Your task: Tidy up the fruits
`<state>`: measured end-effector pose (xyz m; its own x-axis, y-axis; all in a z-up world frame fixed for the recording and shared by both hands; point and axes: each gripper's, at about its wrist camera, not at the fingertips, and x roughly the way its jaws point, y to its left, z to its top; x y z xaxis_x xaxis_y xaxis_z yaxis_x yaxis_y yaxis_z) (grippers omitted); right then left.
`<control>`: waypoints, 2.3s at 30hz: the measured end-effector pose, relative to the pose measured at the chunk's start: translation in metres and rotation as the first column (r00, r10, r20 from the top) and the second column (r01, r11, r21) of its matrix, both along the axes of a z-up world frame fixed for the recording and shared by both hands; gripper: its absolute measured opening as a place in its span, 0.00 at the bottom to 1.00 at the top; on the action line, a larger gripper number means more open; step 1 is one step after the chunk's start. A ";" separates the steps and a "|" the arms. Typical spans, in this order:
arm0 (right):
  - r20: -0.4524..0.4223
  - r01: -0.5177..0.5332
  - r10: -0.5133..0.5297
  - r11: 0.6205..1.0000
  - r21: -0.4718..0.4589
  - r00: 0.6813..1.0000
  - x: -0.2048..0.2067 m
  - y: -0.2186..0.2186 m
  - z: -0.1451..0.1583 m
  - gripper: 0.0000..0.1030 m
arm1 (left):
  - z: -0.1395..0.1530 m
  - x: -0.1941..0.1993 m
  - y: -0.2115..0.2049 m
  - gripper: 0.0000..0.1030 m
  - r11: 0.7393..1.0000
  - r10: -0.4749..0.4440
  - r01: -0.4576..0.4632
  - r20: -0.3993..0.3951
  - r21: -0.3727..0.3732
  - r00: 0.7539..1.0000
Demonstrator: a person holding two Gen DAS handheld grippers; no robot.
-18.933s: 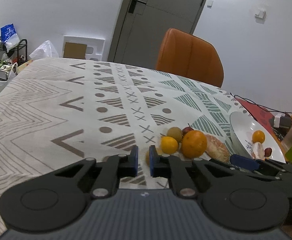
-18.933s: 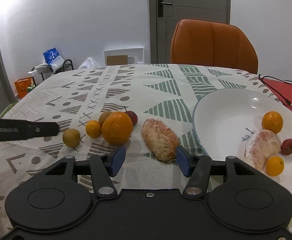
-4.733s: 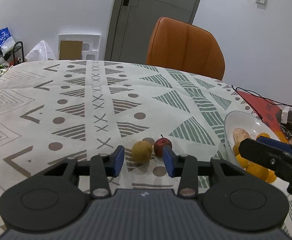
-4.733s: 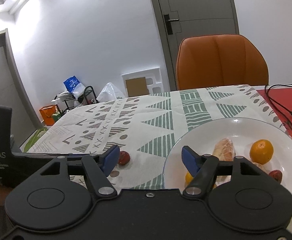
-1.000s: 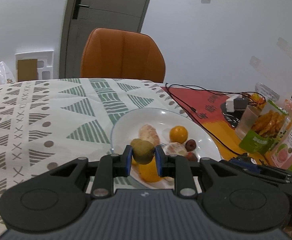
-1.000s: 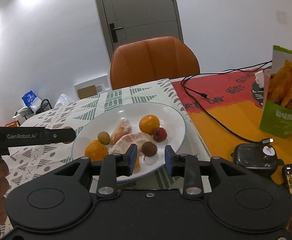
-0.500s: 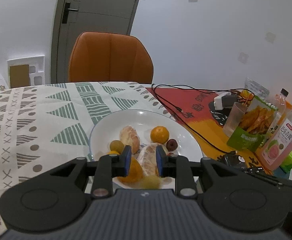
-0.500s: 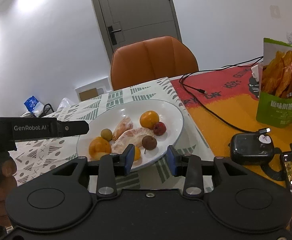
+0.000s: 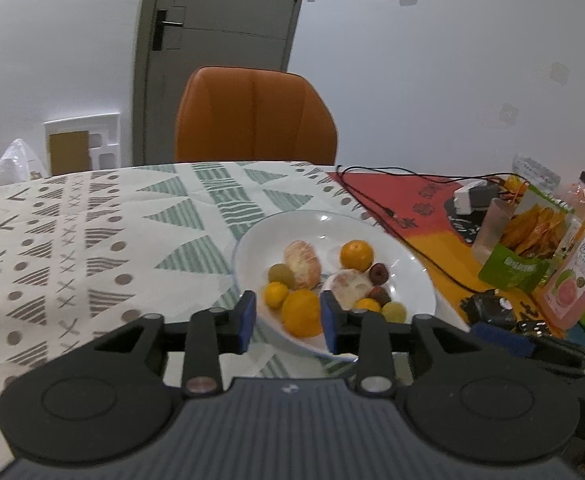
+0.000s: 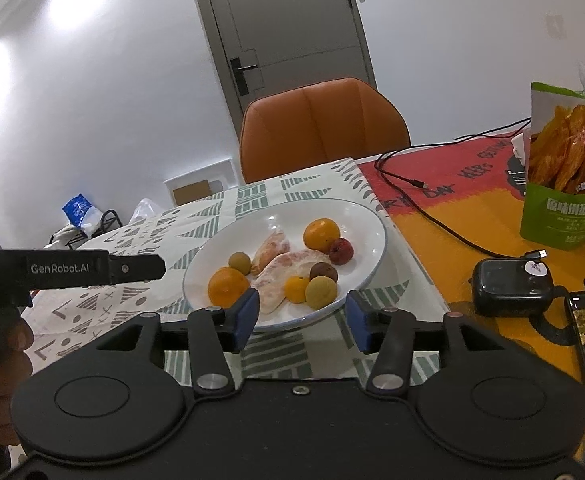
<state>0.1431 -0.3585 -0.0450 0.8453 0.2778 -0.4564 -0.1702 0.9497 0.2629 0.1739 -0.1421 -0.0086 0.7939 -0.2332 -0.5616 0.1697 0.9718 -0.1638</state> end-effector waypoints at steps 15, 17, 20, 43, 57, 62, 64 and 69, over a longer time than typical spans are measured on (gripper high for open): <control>0.041 -0.010 0.010 1.000 0.019 0.999 -0.032 0.006 0.013 0.89 | 0.014 -0.048 0.017 0.86 0.990 0.083 -0.090 0.066 0.106 0.994; 0.051 -0.012 0.011 1.000 0.019 0.999 -0.036 0.007 0.016 0.95 | 0.017 -0.053 0.018 0.89 0.988 0.077 -0.086 0.077 0.126 0.994; 0.059 -0.020 0.019 1.000 0.019 0.998 -0.042 0.012 0.021 1.00 | 0.019 -0.060 0.024 0.95 0.987 0.090 -0.096 0.054 0.132 0.994; 0.105 -0.138 0.143 0.989 -0.061 0.984 -0.085 0.065 0.054 1.00 | 0.043 -0.127 0.093 1.00 0.971 0.189 -0.196 0.060 0.136 0.980; 0.113 -0.188 0.196 0.979 -0.078 0.974 -0.102 0.090 0.061 1.00 | 0.041 -0.157 0.120 1.00 0.965 0.222 -0.228 0.059 0.131 0.973; 0.110 -0.193 0.200 0.979 -0.073 0.974 -0.106 0.095 0.060 1.00 | 0.037 -0.164 0.126 1.00 0.964 0.226 -0.231 0.052 0.129 0.973; 0.109 -0.196 0.203 0.978 -0.076 0.973 -0.108 0.097 0.059 1.00 | 0.036 -0.166 0.127 1.00 0.965 0.227 -0.232 0.052 0.125 0.973; 0.106 -0.209 0.218 0.974 -0.090 0.970 -0.112 0.103 0.057 1.00 | 0.035 -0.169 0.130 1.00 0.963 0.234 -0.239 0.054 0.124 0.971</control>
<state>0.0313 -0.2555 0.0118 0.8181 0.4250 -0.3875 -0.3956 0.9049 0.1574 0.0045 -0.0121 0.0260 0.8394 0.0357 -0.5423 -0.0636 0.9974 -0.0328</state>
